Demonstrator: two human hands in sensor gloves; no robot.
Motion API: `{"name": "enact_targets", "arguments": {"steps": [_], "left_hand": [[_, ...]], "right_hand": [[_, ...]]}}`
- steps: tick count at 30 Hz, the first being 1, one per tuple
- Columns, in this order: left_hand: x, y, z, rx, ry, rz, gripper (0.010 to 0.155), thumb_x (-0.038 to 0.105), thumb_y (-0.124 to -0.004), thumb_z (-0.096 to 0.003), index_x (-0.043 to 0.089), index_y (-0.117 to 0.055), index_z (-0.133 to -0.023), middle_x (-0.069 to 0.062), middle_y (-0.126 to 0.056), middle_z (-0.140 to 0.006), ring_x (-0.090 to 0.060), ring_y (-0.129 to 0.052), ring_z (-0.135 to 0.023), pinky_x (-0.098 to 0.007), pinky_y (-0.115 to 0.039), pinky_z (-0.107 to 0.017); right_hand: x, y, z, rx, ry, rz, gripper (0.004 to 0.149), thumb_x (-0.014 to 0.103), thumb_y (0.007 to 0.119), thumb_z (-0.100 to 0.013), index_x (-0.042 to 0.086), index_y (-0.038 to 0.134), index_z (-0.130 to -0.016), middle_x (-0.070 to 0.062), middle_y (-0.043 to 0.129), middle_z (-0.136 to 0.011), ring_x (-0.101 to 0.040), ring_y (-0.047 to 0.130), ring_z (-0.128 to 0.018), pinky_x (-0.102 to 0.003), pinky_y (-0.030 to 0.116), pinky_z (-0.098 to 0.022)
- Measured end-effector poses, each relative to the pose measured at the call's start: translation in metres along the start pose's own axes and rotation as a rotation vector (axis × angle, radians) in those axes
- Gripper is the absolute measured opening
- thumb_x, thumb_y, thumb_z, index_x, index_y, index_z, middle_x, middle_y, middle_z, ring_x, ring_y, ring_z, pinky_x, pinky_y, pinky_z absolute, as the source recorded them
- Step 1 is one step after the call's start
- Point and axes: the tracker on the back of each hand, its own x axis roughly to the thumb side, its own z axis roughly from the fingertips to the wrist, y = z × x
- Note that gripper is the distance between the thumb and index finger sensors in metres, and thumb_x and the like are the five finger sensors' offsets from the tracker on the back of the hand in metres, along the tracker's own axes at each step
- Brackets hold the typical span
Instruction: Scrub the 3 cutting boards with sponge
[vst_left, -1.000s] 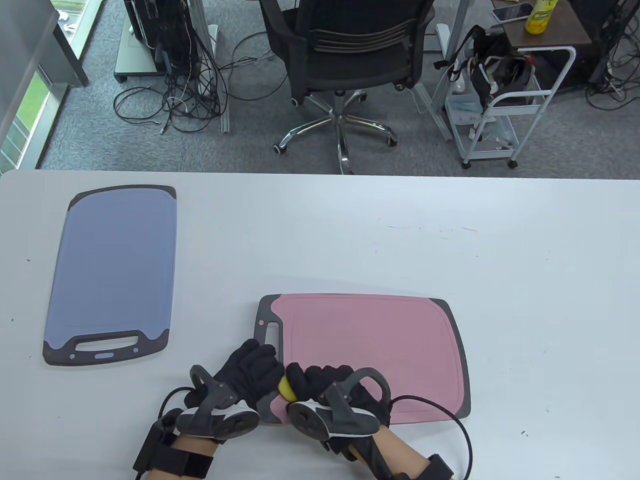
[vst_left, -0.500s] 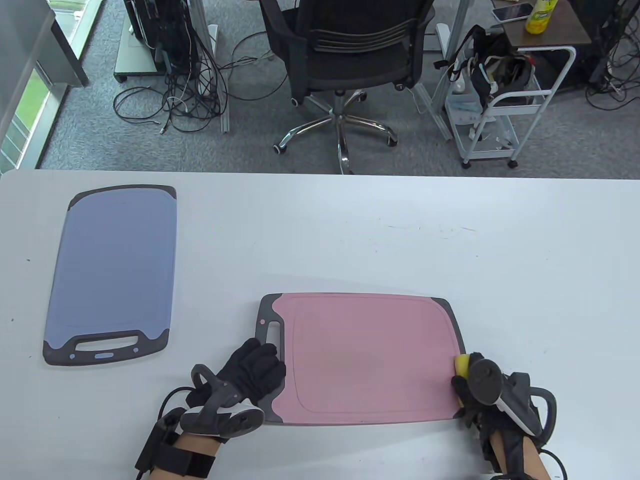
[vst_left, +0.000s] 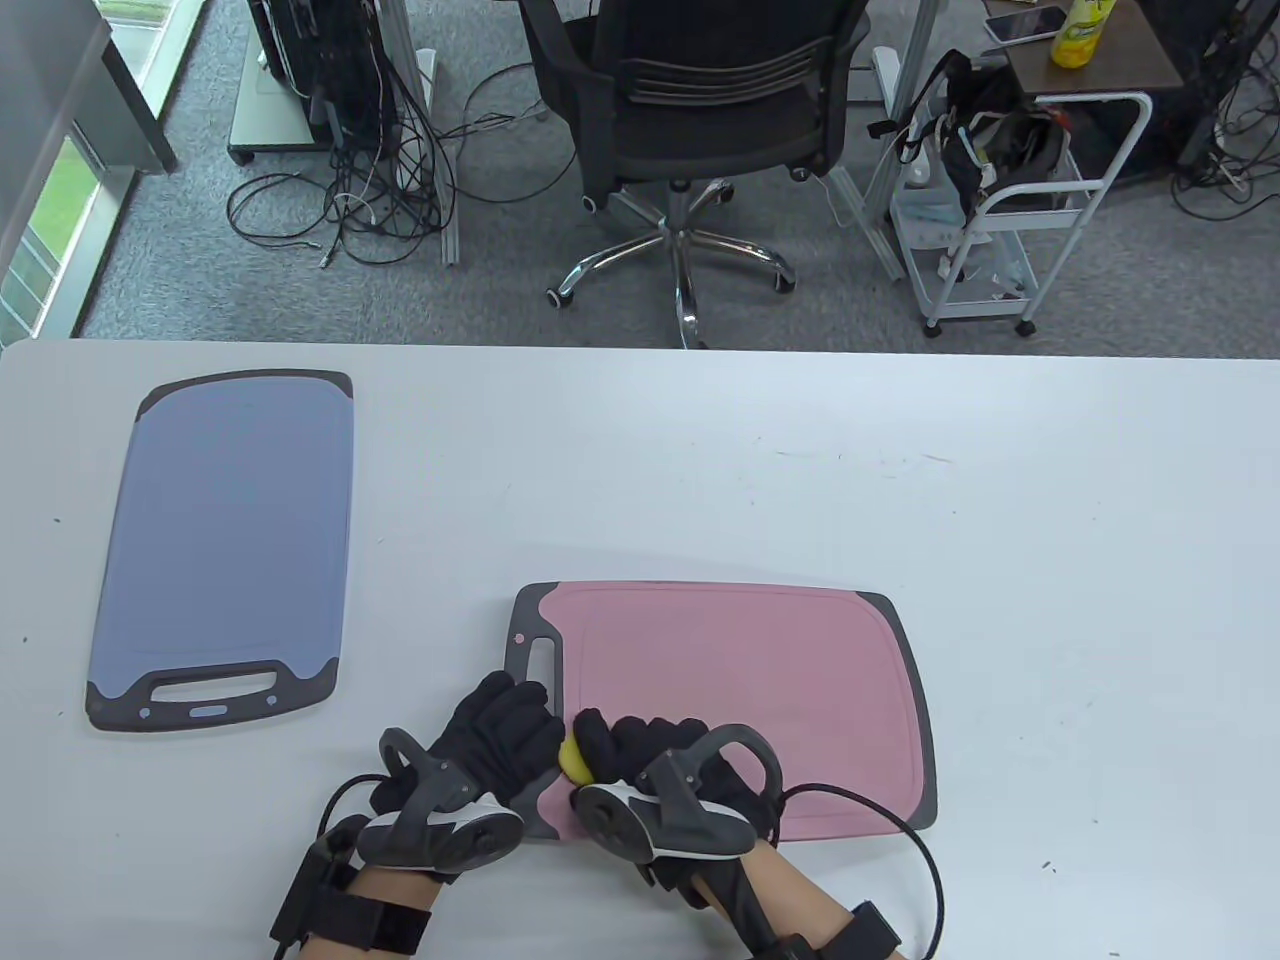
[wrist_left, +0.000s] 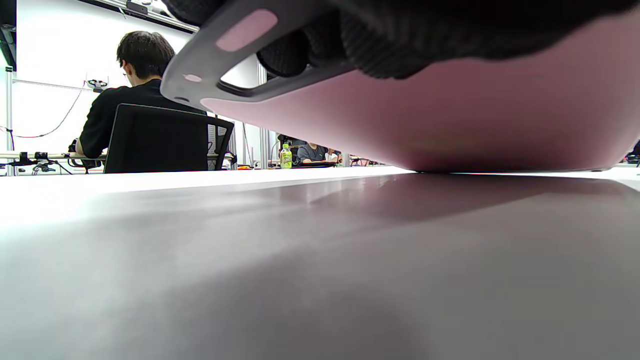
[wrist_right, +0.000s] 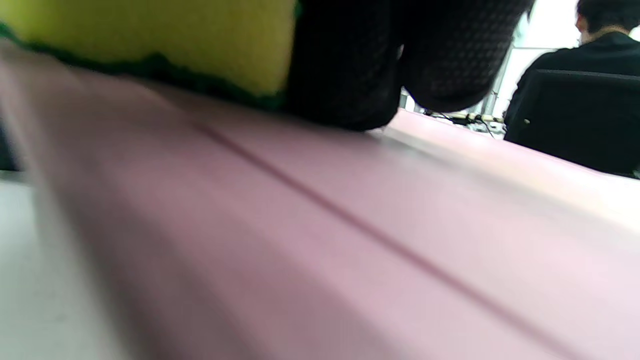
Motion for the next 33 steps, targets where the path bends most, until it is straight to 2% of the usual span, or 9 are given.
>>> {"name": "enact_targets", "arguments": {"steps": [8, 12, 17, 20, 25, 26, 29, 31, 33], "left_hand": [[0.0, -0.001, -0.002, -0.017, 0.003, -0.008, 0.042, 0.036, -0.08, -0.0571, 0.029, -0.058, -0.092, 0.007, -0.071, -0.094, -0.021, -0.069, -0.102, -0.054, -0.056, -0.077], [0.0, -0.001, -0.002, -0.018, 0.006, -0.001, 0.042, 0.036, -0.08, -0.0572, 0.029, -0.057, -0.092, 0.007, -0.071, -0.094, -0.021, -0.069, -0.103, -0.053, -0.056, -0.077], [0.0, -0.001, -0.002, -0.019, 0.008, -0.002, 0.042, 0.036, -0.08, -0.0573, 0.03, -0.058, -0.092, 0.007, -0.071, -0.094, -0.021, -0.069, -0.103, -0.054, -0.056, -0.077], [-0.001, -0.001, -0.002, -0.018, 0.008, -0.002, 0.042, 0.036, -0.08, -0.0572, 0.03, -0.058, -0.092, 0.007, -0.072, -0.094, -0.021, -0.07, -0.103, -0.054, -0.057, -0.077], [-0.001, 0.0, -0.001, -0.013, 0.012, -0.004, 0.041, 0.036, -0.08, -0.057, 0.028, -0.059, -0.091, 0.007, -0.072, -0.094, -0.021, -0.07, -0.102, -0.054, -0.057, -0.077], [-0.002, 0.0, -0.001, -0.012, 0.021, -0.006, 0.041, 0.036, -0.08, -0.0568, 0.028, -0.059, -0.091, 0.007, -0.072, -0.093, -0.021, -0.07, -0.102, -0.053, -0.057, -0.077], [-0.005, 0.0, 0.0, -0.014, 0.026, -0.006, 0.041, 0.036, -0.08, -0.0569, 0.029, -0.059, -0.091, 0.007, -0.072, -0.093, -0.02, -0.07, -0.102, -0.053, -0.057, -0.077], [-0.005, 0.0, 0.0, -0.016, 0.027, -0.006, 0.041, 0.036, -0.08, -0.057, 0.03, -0.058, -0.091, 0.007, -0.072, -0.093, -0.02, -0.07, -0.102, -0.053, -0.057, -0.077], [-0.006, 0.0, 0.0, -0.022, 0.034, -0.008, 0.041, 0.036, -0.08, -0.0572, 0.03, -0.058, -0.091, 0.008, -0.072, -0.094, -0.02, -0.069, -0.102, -0.053, -0.057, -0.077]], "right_hand": [[-0.157, 0.032, 0.096, 0.113, 0.513, -0.027, 0.071, 0.056, 0.068, -0.045, 0.015, 0.061, -0.101, -0.011, 0.082, -0.072, -0.021, 0.091, -0.05, -0.047, 0.078, -0.047], [-0.194, 0.038, 0.124, 0.157, 0.683, -0.071, 0.07, 0.055, 0.068, -0.046, 0.014, 0.06, -0.102, -0.012, 0.081, -0.073, -0.022, 0.091, -0.05, -0.047, 0.077, -0.047], [-0.141, 0.026, 0.08, 0.132, 0.446, -0.021, 0.072, 0.055, 0.068, -0.046, 0.008, 0.061, -0.1, -0.012, 0.083, -0.07, -0.021, 0.091, -0.048, -0.046, 0.078, -0.046], [-0.053, 0.013, 0.029, 0.069, 0.181, -0.073, 0.074, 0.057, 0.068, -0.045, 0.006, 0.062, -0.099, -0.012, 0.083, -0.067, -0.019, 0.091, -0.045, -0.046, 0.079, -0.045], [0.047, -0.006, -0.008, -0.009, -0.093, 0.008, 0.077, 0.06, 0.065, -0.045, 0.004, 0.065, -0.097, -0.009, 0.085, -0.064, -0.016, 0.092, -0.043, -0.043, 0.081, -0.043], [0.055, -0.007, -0.011, -0.009, -0.068, 0.038, 0.079, 0.06, 0.066, -0.044, -0.002, 0.067, -0.093, -0.01, 0.087, -0.062, -0.017, 0.093, -0.04, -0.044, 0.082, -0.041], [0.044, -0.005, -0.008, -0.005, -0.067, 0.06, 0.077, 0.062, 0.062, -0.045, 0.006, 0.064, -0.098, -0.006, 0.085, -0.064, -0.014, 0.093, -0.042, -0.041, 0.082, -0.043], [0.023, 0.001, 0.003, -0.026, -0.026, -0.001, 0.076, 0.061, 0.066, -0.044, 0.007, 0.065, -0.099, -0.009, 0.085, -0.064, -0.016, 0.092, -0.041, -0.043, 0.081, -0.042], [0.0, 0.007, 0.018, -0.01, 0.025, 0.114, 0.077, 0.062, 0.062, -0.044, 0.008, 0.063, -0.099, -0.008, 0.085, -0.065, -0.015, 0.092, -0.043, -0.043, 0.082, -0.042]]}}
